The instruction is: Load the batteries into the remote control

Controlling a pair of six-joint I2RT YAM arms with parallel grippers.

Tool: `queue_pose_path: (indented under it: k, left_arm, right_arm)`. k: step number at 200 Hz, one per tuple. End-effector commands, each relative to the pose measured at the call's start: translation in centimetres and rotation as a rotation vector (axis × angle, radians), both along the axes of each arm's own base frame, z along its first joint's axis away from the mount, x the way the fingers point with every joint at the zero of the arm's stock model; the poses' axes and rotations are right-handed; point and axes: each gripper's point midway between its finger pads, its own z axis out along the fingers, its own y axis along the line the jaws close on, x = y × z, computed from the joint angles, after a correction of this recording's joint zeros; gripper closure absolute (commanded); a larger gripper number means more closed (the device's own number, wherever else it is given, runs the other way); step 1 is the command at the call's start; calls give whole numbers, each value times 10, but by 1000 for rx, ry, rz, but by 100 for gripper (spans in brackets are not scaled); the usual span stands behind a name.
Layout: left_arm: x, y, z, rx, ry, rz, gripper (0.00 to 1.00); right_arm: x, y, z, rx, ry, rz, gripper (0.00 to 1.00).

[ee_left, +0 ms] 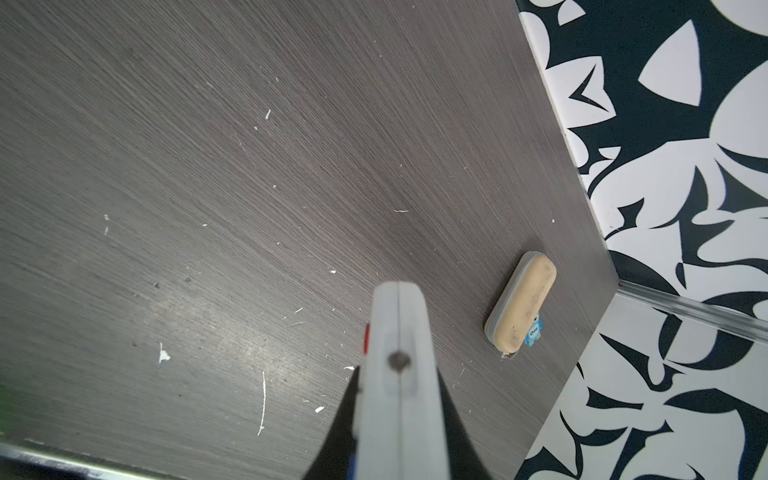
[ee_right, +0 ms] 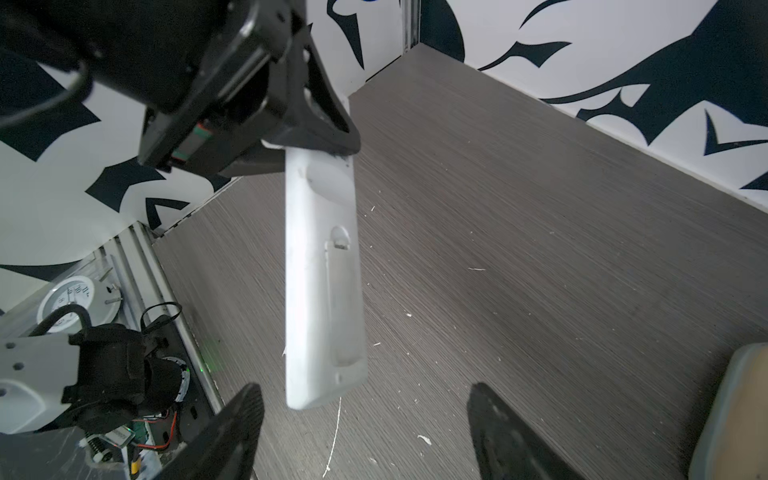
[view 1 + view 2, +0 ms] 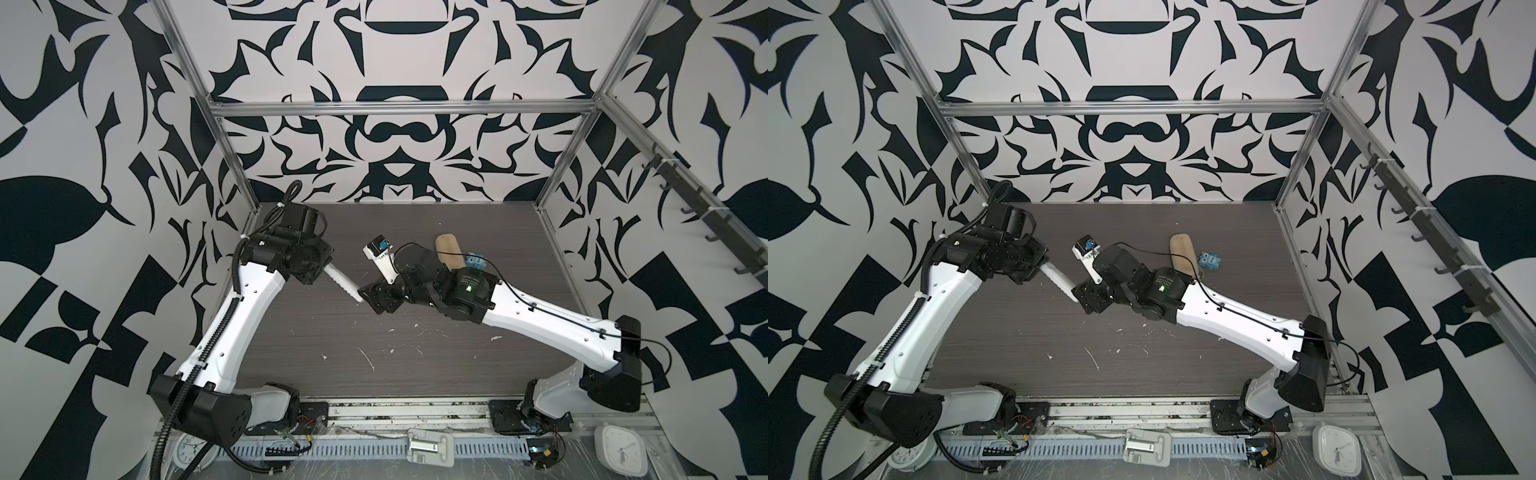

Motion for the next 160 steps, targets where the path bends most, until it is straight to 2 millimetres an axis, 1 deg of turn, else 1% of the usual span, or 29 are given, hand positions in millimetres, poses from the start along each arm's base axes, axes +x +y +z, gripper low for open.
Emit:
queue_pose_path:
  k: [1,45,63,92,112,140,149,160]
  left_arm:
    - [-7,1,-2,-13,60,34,100]
    - [-4,-7,-7,-53,80,30,100]
    - [-4,-9,-7,-66,81,30,100]
    - [-3,-13,-9,-81,83,22,100]
    - [-4,-13,-10,-79,85,19,100]
    - [-8,-14,-15,-79,98,15,100]
    - [-9,-14,-16,-79,100,15,100]
    - [-10,-14,-18,-78,101,18,100]
  right_arm:
    - [-3,15,7,37,-25,61,19]
    - [1,20,-15,-47,-41,94,26]
    - [4,22,-16,-48,-57,85,28]
    - [12,26,-24,-72,-71,65,33]
    - [17,27,-26,-87,-79,48,41]
    - [20,25,-26,-95,-93,39,64]
    - [19,25,-27,-98,-93,39,68]
    - [19,25,-27,-96,-94,39,71]
